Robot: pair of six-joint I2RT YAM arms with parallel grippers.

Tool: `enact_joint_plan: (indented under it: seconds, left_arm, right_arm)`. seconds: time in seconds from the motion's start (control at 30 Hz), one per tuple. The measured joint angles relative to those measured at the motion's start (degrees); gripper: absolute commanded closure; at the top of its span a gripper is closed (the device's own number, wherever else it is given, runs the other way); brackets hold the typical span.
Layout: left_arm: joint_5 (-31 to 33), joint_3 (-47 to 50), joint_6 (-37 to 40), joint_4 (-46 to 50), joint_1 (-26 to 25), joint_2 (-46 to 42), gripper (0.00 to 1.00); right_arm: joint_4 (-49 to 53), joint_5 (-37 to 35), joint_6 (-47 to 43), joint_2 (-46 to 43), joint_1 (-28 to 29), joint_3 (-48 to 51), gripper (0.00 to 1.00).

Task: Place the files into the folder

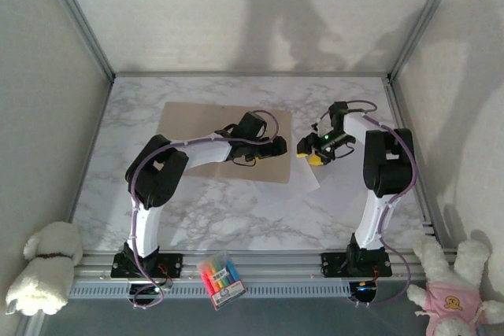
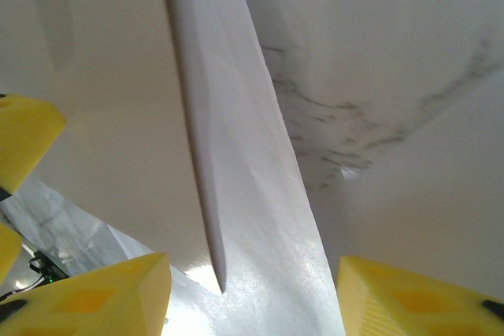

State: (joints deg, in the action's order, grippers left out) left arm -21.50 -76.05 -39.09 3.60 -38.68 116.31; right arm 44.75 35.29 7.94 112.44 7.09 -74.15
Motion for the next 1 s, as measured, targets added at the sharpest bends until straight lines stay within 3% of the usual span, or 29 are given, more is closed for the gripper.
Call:
enact_joint_plan:
  seconds: [1.0]
  left_arm:
    - [0.0, -0.4, 0.1, 0.9, -0.2, 0.0, 0.05]
  right_arm:
    - [-0.6, -1.9, -4.3, 2.0, 1.7, -0.1, 0.5]
